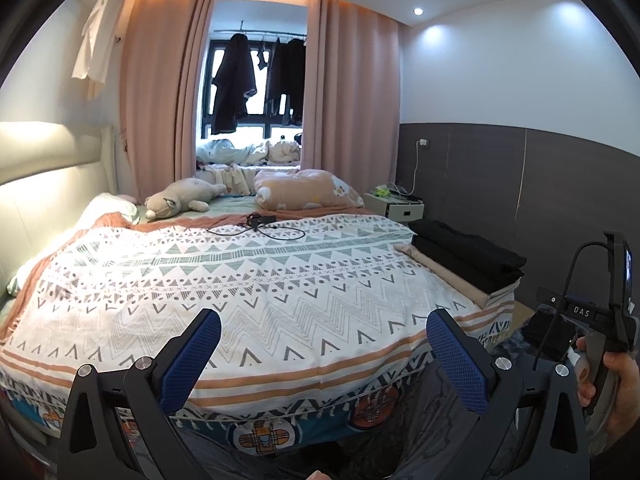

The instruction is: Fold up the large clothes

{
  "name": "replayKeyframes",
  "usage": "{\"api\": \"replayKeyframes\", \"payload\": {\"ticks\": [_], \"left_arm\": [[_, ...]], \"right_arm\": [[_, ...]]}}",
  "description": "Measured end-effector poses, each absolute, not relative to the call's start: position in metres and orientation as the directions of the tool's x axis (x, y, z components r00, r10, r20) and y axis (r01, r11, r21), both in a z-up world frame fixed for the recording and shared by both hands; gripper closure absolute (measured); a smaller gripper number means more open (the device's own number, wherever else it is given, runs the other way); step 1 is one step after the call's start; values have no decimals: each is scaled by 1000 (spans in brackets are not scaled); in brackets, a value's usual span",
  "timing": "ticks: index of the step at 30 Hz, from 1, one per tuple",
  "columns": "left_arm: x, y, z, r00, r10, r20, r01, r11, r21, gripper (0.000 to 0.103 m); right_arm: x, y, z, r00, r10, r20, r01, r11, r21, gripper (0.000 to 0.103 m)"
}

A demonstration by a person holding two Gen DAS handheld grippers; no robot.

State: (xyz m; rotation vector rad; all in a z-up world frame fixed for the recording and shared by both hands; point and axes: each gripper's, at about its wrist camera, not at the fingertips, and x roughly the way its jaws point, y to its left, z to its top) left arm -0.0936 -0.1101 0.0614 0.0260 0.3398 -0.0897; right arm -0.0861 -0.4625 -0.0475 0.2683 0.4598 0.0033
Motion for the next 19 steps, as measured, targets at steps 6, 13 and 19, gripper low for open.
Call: {"api": "replayKeyframes", "payload": {"ticks": [6, 13, 19], "left_arm": [[-94, -111, 61, 938, -86, -336, 92, 996, 2, 0], [-95, -106, 59, 938, -83, -337, 82, 996, -20, 0], [-91, -103, 60, 937, -78, -339, 74, 997, -26, 0]], "right_arm": [[-89, -463, -46, 900, 60, -433, 59, 965, 257, 0], [-90, -462, -47, 898, 62, -437, 58, 965, 256, 0], [-83, -460, -48, 892, 67, -446, 55, 965, 256, 0]]}}
